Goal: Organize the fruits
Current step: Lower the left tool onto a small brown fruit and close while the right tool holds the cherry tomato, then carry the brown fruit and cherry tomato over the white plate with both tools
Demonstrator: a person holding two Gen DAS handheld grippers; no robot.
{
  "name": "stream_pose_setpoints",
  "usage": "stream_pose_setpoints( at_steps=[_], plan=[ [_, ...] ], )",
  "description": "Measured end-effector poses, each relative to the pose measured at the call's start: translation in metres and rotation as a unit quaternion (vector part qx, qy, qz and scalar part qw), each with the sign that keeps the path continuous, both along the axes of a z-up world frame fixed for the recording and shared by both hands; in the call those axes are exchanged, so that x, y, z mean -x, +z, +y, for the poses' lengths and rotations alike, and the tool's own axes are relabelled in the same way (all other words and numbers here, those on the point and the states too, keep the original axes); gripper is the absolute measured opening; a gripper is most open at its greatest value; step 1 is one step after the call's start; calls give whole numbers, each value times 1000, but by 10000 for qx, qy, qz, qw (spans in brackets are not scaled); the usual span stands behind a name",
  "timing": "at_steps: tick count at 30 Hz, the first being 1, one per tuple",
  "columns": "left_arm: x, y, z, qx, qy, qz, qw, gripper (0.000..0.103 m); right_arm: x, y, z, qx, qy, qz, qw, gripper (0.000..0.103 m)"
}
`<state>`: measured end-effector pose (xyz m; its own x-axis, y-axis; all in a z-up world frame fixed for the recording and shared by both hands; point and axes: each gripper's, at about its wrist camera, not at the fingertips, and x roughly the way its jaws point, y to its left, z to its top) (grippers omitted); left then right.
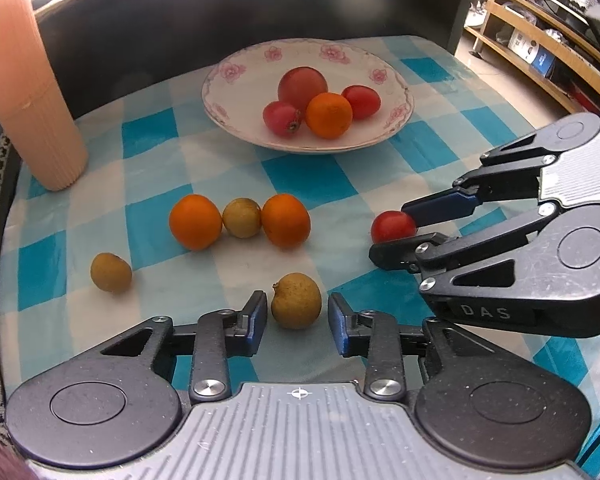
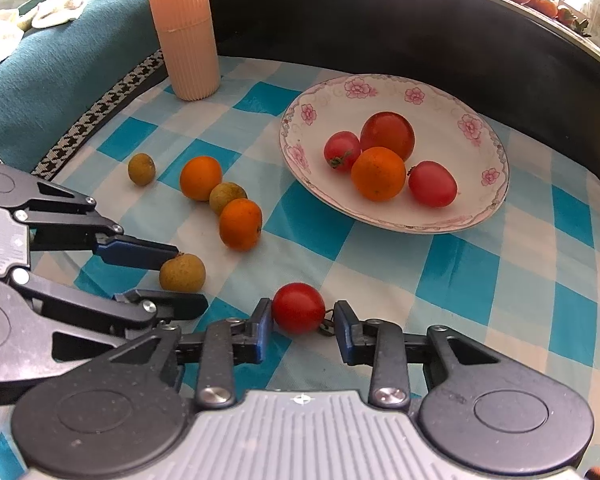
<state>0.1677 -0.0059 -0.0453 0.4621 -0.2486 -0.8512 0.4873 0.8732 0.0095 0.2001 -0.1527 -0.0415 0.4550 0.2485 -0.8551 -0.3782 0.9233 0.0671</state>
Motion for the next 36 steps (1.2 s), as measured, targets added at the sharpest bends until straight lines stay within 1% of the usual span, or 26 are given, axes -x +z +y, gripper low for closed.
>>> stream_pose_setpoints(
  at_steps=[5,11,16,21,27,29,33,35,36],
  plan=[
    [-1,0,-1,2,9,-18,10000,42,1,-1,2,50,46,-6,10000,48],
    [0,0,0,6,7,-41,10000,42,1,-2,0,-12,1,37,10000,49],
    [1,2,1,70,5,-21,10000,37,1,-2,0,42,18,43,10000,49],
    [3,8,2,88,23,-65,9999,37,3,0,1,23,26,82,10000,48],
    [0,1,-2,64,120,10,9999,37,11,4,0,28,-28,64,10000,47],
    [2,1,-4,49,95,-51,9999,41,15,5,-1,34,-80,70,9999,47],
    [3,-1,-5,67,135,-124,9998,44,21,7,-4,56,-155,68,9998,47],
    [4,-1,-6,44,180,-129,9997,44,23,8,-6,49,-182,69,9998,47],
    [5,-1,-7,16,192,-145,9997,41,24,10,-7,47,-218,51,9997,47]
  ],
)
